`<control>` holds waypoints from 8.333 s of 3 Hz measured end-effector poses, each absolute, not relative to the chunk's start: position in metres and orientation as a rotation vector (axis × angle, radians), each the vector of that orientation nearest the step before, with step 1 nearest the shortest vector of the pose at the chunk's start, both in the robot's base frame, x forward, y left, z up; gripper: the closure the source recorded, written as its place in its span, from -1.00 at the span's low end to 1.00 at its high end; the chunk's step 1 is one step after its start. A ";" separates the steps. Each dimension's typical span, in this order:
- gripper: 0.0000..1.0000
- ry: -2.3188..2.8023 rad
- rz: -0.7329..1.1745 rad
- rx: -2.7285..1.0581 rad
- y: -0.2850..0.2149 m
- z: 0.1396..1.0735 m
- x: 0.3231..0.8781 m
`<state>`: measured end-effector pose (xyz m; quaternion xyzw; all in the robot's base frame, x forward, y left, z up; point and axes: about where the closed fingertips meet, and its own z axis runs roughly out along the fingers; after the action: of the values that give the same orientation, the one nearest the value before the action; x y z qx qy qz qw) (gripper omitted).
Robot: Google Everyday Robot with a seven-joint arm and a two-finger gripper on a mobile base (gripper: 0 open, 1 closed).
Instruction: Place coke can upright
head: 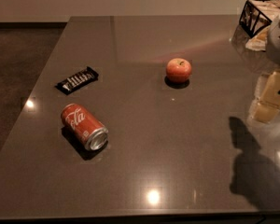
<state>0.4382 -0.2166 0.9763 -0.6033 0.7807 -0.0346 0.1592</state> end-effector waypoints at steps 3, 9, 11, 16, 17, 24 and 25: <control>-1.00 2.270 0.016 -1.729 -0.162 0.966 0.454; -1.00 2.432 0.195 -1.689 0.074 0.907 0.452; -1.00 2.544 0.153 -1.599 0.121 0.874 0.452; 0.22 2.602 0.188 -1.553 0.127 0.852 0.466; 0.69 2.495 0.293 -1.568 0.109 0.873 0.467; 1.00 1.498 0.926 -1.151 0.031 0.945 0.456; 1.00 1.430 0.905 -1.099 0.025 0.939 0.452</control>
Offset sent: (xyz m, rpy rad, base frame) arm 0.0162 0.0539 -0.0105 0.0644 0.1189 0.0113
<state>0.4515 0.0249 0.9393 -0.4610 0.5996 0.3795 0.5329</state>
